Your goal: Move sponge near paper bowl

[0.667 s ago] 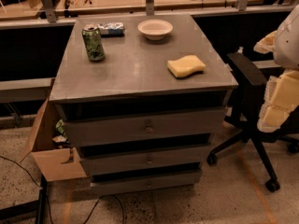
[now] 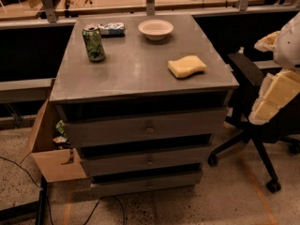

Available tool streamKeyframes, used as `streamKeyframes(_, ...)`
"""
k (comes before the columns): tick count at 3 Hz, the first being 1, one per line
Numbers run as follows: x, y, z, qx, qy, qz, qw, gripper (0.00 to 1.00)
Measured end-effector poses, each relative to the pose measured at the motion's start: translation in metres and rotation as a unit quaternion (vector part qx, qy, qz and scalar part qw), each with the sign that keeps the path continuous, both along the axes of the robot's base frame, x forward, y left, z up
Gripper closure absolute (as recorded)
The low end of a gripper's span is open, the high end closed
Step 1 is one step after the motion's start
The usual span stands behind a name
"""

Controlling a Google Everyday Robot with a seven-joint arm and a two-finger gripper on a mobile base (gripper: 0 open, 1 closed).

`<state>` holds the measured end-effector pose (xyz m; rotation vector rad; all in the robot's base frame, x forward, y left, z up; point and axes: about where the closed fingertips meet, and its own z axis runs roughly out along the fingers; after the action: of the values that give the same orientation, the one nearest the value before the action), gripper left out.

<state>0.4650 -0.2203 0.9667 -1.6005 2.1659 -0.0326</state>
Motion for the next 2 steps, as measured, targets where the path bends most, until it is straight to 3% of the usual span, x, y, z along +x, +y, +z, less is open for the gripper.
streamKeyframes(1,0.052,-0.007,-0.005,0.096,-0.064,0.005,0.9933,0.0)
streamKeyframes(2,0.11,-0.001,-0.004,0.191,-0.107,0.021,0.9755,0.0)
